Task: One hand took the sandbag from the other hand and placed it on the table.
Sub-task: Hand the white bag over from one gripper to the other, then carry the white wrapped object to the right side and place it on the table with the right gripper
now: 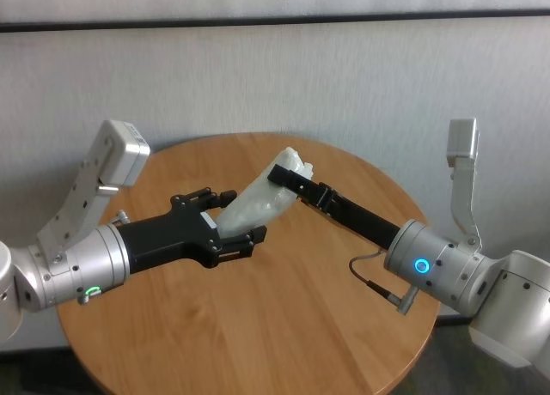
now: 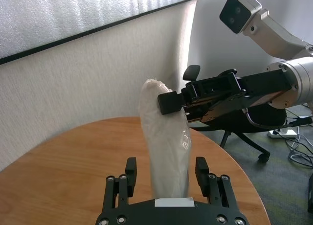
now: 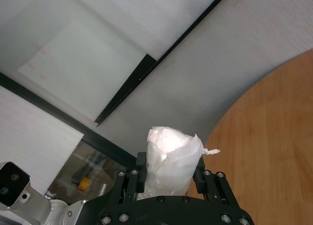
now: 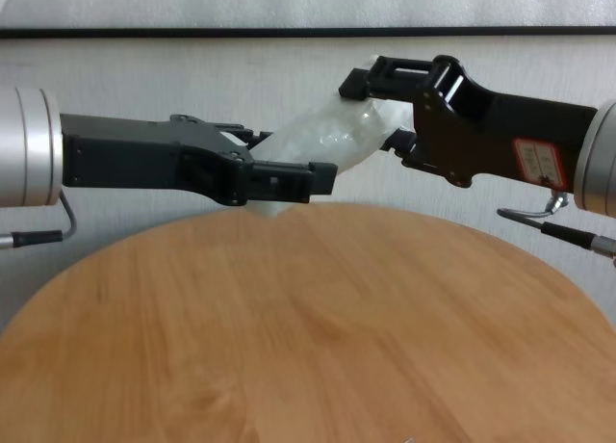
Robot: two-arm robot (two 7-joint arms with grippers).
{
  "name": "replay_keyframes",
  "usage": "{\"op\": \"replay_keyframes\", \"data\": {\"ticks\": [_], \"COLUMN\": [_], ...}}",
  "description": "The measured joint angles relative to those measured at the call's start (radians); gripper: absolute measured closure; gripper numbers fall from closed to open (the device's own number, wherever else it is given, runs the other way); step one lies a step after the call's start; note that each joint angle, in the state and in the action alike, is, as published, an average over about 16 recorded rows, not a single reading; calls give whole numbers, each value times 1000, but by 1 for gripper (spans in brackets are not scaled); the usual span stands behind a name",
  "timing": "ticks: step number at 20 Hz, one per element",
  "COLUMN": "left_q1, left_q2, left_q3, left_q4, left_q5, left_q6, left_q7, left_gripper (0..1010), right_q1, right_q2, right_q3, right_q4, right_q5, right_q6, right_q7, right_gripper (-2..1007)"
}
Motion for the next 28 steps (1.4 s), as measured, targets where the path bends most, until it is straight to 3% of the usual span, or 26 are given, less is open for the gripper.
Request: {"op": "replay_keyframes", "data": {"ticks": [6,11,28], "left_q1": [0,0,0], "left_q2": [0,0,0], "left_q3": [0,0,0], "left_q4": [0,0,0], "left_q5": [0,0,0], "left_q6": [0,0,0], "left_q7": [0,0,0], "left_gripper": [95,25,10], "right_q1": [3,7,19], "right_q2": [10,20,56], "right_q3": [-11,-21,-37], "right_q4": [-2,-1,21], "right_q5": [3,-7,-60], "right_q6": [-20,-49,-160], "right_q7": [-6,-14,-62], "right_gripper": [461,461,461]}}
